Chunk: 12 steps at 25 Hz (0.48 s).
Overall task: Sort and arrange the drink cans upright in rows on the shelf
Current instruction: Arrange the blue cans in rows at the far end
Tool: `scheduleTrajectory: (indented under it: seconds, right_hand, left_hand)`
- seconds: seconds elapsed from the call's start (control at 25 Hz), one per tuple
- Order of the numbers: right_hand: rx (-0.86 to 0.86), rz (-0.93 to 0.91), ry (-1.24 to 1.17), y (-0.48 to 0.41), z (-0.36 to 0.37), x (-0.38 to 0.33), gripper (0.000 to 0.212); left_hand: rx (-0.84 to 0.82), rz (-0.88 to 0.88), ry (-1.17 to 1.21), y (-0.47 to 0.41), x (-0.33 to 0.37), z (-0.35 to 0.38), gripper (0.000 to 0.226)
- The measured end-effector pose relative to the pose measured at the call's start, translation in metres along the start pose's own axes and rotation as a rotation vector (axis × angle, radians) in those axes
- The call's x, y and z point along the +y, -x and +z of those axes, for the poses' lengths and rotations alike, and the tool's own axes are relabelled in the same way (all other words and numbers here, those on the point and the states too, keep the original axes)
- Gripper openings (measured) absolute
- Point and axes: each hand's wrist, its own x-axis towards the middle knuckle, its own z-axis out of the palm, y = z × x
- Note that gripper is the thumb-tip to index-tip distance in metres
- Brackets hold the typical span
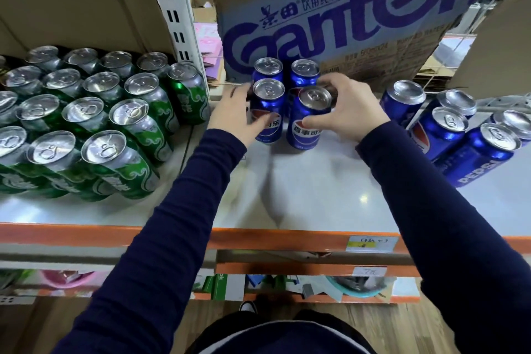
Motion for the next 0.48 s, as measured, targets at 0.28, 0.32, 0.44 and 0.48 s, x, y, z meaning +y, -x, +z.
scheduleTrajectory:
  seconds: [0.28, 0.32, 0.44, 0.48]
  right_hand:
    - [0.043, 0.019, 0.074, -0.009, 0.027, 0.006, 0.083]
    - [0.083, 0.034, 0.067, -0.009, 0.029, 0.008, 0.081]
    - [0.170, 0.043, 0.062, -0.005, 0.036, 0.007, 0.076]
    - [0.187, 0.045, 0.057, -0.003, 0.038, 0.006, 0.075]
  left_hand:
    - [-0.159, 0.037, -0.290, 0.091, -0.028, 0.014, 0.044]
    - [-0.158, 0.060, -0.305, 0.098, -0.031, 0.017, 0.040]
    - [-0.141, 0.121, -0.341, 0.103, -0.033, 0.022, 0.030]
    - [-0.134, 0.133, -0.345, 0.103, -0.032, 0.022, 0.029]
